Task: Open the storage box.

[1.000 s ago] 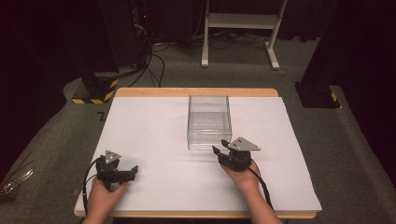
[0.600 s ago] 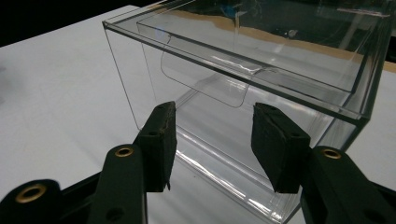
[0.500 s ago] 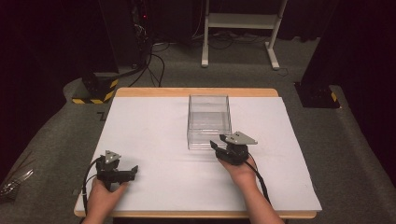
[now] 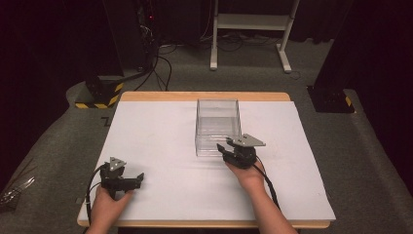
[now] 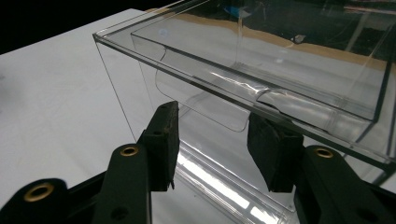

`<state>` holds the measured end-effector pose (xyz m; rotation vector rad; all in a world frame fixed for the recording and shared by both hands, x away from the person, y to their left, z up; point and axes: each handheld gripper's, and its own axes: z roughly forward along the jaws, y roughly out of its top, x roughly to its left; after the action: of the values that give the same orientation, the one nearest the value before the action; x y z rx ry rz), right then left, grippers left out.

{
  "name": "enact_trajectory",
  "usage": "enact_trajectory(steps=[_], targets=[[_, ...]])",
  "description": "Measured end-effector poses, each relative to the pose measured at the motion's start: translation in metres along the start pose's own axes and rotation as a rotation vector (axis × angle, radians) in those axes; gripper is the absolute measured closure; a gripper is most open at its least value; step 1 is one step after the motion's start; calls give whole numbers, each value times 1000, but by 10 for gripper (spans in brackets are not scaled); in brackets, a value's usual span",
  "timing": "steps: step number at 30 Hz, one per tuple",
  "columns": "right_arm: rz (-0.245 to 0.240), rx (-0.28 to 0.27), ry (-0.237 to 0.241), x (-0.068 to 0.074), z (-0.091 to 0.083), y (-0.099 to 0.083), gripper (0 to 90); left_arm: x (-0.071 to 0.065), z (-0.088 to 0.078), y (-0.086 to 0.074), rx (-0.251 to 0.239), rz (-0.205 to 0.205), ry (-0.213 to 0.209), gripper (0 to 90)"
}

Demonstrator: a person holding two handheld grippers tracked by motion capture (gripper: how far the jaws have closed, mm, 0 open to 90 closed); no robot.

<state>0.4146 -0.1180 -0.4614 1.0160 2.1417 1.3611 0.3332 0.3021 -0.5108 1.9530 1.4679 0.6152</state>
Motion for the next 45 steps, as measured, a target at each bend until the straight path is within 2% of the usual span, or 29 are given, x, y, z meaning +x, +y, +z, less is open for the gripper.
enact_trajectory(steps=[20,24,28,32,45], targets=[[22,-15,53,-8,4,-2,651,0,0,0,0,0,0,5],[36,-24,78,-11,4,-3,675,0,0,0,0,0,0,5],[57,-31,123,-17,2,-5,716,0,0,0,0,3,0,5],[40,-34,145,-20,0,-7,741,0,0,0,0,3,1,5],[21,-41,149,-18,-10,-13,784,0,0,0,0,4,1,5]])
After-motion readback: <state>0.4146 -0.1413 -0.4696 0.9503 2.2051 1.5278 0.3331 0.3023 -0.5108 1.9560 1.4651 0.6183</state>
